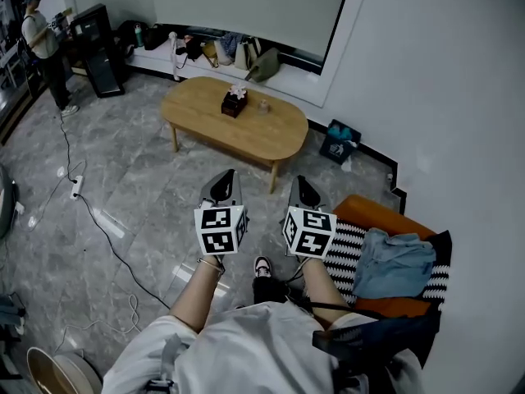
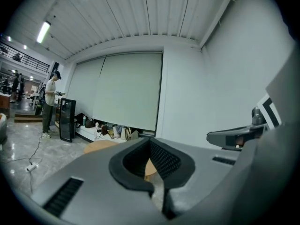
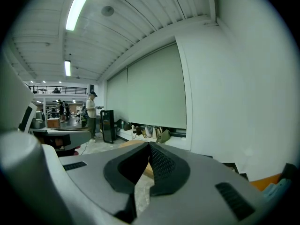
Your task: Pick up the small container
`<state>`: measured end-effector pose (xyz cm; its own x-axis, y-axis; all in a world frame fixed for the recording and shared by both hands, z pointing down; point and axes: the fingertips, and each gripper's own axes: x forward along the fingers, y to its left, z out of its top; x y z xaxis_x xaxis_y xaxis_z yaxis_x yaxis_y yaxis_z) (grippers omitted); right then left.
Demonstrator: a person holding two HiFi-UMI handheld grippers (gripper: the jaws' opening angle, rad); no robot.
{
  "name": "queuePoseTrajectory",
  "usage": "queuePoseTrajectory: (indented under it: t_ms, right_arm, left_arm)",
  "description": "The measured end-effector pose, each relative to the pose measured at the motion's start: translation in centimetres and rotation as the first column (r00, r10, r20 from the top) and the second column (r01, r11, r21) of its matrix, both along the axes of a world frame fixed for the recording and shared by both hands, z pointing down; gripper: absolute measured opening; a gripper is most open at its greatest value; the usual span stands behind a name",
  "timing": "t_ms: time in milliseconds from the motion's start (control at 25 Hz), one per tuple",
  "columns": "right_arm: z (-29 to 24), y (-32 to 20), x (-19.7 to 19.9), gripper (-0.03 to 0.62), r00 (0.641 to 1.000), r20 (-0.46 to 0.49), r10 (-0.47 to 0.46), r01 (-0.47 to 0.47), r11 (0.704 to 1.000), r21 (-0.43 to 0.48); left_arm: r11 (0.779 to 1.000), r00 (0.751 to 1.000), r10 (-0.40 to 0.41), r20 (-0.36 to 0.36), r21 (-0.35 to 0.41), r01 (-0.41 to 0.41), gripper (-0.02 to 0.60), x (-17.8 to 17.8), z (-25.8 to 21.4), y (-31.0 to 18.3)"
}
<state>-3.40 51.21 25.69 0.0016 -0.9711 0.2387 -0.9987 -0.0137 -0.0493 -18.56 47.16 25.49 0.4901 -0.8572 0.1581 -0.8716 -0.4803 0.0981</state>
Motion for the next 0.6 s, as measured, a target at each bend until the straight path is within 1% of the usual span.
queuePoseTrajectory:
  t_ms: [200, 360, 600]
  right_arm:
    - [-0.2, -4.6, 1.9, 0.023, 1.000, 0.013, -0.018, 0.018, 1.000, 0.004]
    - [-0.4, -8.3, 3.3, 0.023, 0.999, 0.009, -0.038, 0.038, 0.999, -0.005]
    - [-0.6, -13.1, 5.7, 0.023, 0.998, 0.009, -0.070, 0.070, 0.997, -0.022]
  left_arm:
    - [1.000, 0.999, -0.004, 0.033, 0.001, 0.004, 0.002, 2.3, 0.2, -4.2]
    - [1.000, 1.000, -0.011, 0.025, 0.001, 0.011, 0.002, 4.2, -0.5, -7.5]
    - [1.000, 0.999, -0.028, 0.038, 0.007, 0.027, 0.002, 6.8, -1.3, -12.1]
